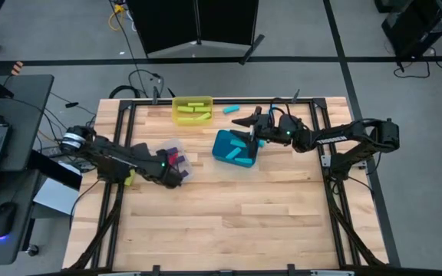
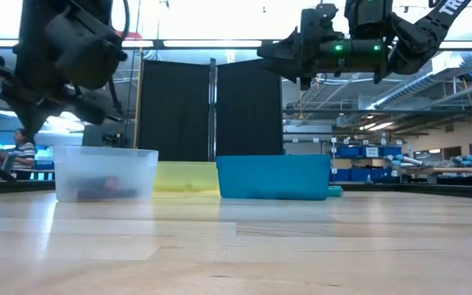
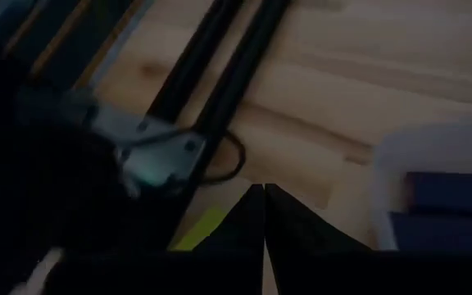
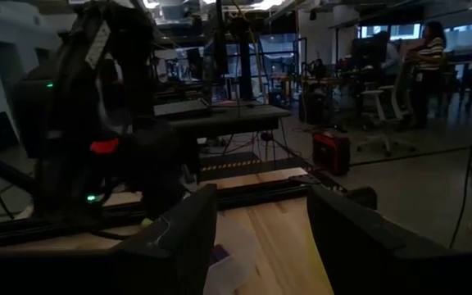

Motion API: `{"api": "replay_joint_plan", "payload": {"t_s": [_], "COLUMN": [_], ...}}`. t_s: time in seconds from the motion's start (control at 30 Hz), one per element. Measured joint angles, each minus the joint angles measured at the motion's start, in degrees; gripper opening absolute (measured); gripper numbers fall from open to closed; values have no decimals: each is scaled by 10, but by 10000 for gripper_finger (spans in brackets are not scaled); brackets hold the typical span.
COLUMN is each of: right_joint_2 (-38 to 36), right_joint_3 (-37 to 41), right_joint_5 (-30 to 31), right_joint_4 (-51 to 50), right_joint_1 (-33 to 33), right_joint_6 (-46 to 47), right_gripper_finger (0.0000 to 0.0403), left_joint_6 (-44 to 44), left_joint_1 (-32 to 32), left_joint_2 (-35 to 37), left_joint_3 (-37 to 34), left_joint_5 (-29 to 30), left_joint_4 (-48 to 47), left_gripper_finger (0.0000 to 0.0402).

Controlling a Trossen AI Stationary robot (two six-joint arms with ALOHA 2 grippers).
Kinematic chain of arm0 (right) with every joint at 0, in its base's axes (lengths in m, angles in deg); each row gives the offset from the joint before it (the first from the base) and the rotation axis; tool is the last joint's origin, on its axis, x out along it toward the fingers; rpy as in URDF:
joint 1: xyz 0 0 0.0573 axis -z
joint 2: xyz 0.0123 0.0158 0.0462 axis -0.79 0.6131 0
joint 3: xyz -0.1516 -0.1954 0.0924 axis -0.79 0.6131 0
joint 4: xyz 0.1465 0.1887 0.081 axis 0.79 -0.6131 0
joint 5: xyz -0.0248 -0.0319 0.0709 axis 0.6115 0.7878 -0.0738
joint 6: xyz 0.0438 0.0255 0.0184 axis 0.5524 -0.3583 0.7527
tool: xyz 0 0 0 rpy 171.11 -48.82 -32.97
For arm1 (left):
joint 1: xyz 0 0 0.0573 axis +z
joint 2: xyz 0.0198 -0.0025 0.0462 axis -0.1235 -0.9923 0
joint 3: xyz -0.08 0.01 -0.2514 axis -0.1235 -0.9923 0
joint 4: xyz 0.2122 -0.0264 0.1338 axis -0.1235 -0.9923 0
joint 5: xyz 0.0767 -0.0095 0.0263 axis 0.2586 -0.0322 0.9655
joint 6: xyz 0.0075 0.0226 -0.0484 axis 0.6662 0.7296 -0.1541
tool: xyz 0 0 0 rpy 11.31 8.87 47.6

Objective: Sort blocks
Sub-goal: Put the green block into the yellow bin

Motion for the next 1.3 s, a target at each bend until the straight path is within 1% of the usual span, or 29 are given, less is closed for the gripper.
{"api": "replay_joint_plan", "payload": {"t_s": [0.1, 0.17, 0.27, 0.4, 0.5, 0.6, 0.7, 0.83, 1.0, 1.1, 1.3], "right_joint_2": [0, 0, 0, 0, 0, 0, 0, 0, 0, 0, 0], "right_joint_3": [0, 0, 0, 0, 0, 0, 0, 0, 0, 0, 0], "right_joint_5": [0, 0, 0, 8, 10, 10, 11, 33, 79, 103, 135], "right_joint_4": [0, 0, 1, 6, 7, 7, 7, 7, 7, 7, 7], "right_joint_1": [1, 1, 1, 1, 1, -1, -6, -21, -47, -58, -69], "right_joint_6": [0, 0, 4, 40, 64, 84, 104, 120, 120, 118, 116], "right_gripper_finger": [201, 201, 199, 199, 199, 198, 197, 197, 197, 197, 197], "left_joint_6": [64, 152, 331, 565, 736, 881, 1002, 1110, 1190, 1219, 1237], "left_joint_1": [-29, -38, -38, -28, -16, 5, 43, 94, 144, 166, 196], "left_joint_2": [1, 9, 13, 24, 38, 60, 85, 115, 127, 126, 122], "left_joint_3": [0, 0, 13, 33, 45, 44, 22, -26, -65, -74, -80], "left_joint_5": [51, 56, 25, -23, -45, -53, -89, -109, -116, -141, -200], "left_joint_4": [-4, -3, -2, -5, -3, -7, -6, -7, -6, -5, 5], "left_gripper_finger": [15, 11, 6, 4, 4, 3, 2, 1, 1, 1, 1]}}
